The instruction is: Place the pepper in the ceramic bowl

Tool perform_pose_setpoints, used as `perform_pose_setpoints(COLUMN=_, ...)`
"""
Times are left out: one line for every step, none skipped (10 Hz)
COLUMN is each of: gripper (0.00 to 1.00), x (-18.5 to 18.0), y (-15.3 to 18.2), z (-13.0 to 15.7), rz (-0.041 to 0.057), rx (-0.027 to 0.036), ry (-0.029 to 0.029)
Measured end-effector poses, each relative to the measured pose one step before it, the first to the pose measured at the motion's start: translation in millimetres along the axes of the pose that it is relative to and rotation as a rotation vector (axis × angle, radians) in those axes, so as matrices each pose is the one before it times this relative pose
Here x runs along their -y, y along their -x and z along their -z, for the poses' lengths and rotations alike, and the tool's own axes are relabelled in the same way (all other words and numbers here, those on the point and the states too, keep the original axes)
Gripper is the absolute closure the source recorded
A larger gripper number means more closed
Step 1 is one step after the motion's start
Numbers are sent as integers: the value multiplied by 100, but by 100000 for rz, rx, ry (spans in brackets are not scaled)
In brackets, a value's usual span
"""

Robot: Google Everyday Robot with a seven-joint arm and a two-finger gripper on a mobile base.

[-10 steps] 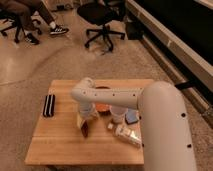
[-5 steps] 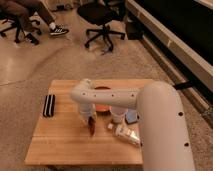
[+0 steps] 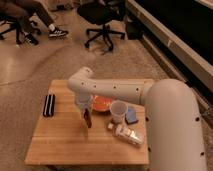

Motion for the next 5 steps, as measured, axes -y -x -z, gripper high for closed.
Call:
perform_pose_setpoints(gripper=100, x=-1267, y=-528, z=1386, rz=-1108, rx=-1502, ry=-91)
perform_pose_setpoints(gripper=100, x=-1624, y=-809, z=1494, rz=-1358, rx=-1766, ry=-102)
perform_pose_setpoints(gripper=97, x=-1327, y=-708, z=1038, rz=-978, rx=-1191, ry=85)
perform_pose_setpoints(gripper=88, x=-1458, y=-965, z=906, rz=-1047, rx=-1508, ry=-33)
perform_pose_setpoints(gripper=80, x=-1027, y=-927, z=514, rz=-732, rx=-1648, ry=60)
